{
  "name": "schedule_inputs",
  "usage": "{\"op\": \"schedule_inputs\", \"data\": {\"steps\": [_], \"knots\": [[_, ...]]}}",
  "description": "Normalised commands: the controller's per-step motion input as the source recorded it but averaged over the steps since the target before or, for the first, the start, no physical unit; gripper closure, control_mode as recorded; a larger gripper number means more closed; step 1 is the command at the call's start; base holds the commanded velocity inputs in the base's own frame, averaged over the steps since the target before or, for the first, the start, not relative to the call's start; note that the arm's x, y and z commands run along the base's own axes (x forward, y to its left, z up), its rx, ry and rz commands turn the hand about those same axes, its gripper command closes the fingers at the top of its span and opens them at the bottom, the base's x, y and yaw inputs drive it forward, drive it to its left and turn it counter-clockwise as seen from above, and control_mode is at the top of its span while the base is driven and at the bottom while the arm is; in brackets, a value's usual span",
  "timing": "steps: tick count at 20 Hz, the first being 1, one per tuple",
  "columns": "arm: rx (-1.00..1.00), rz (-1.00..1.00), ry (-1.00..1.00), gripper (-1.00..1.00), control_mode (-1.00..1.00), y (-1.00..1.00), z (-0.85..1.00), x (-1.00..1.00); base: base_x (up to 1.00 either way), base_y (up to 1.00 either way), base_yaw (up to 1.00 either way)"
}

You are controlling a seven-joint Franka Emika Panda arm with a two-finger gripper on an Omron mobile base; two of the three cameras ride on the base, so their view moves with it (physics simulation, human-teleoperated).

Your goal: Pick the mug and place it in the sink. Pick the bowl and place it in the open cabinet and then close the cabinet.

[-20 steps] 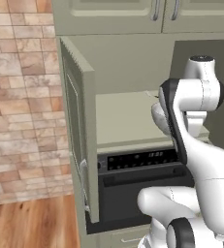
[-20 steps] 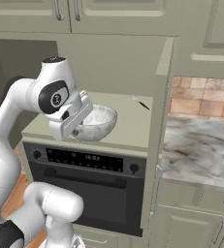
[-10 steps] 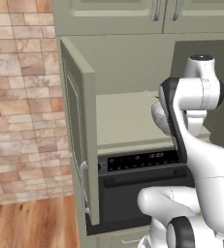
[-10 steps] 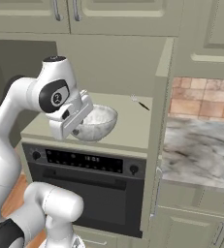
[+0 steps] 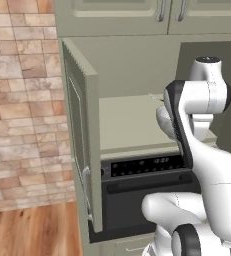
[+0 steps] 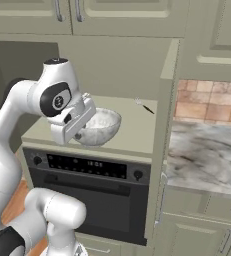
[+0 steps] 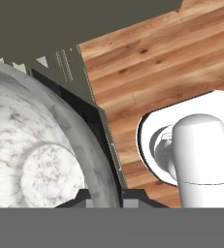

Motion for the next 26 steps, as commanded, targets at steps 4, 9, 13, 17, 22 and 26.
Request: {"op": "schedule_inputs", "data": {"steps": [4, 9, 13, 17, 22, 26], "knots": [[0.00, 0.00, 0.00, 1.00, 1.00, 0.00, 0.00, 0.00, 0.00, 0.00, 0.00], [0.00, 0.00, 0.00, 1.00, 1.00, 0.00, 0.00, 0.00, 0.00, 0.00, -0.04], [0.10, -0.01, 0.00, 1.00, -1.00, 0.00, -0.27, 0.00, 0.00, 0.00, 0.00], [0.04, 0.02, 0.00, 1.00, -1.00, 0.14, -0.22, 0.00, 0.00, 0.00, 0.00], [0.00, 0.08, -0.03, 1.00, -1.00, 0.18, -0.16, 0.03, 0.00, 0.00, 0.00], [-0.06, 0.09, -0.11, 1.00, -1.00, 0.11, -0.02, 0.01, 0.00, 0.00, 0.00]]}}
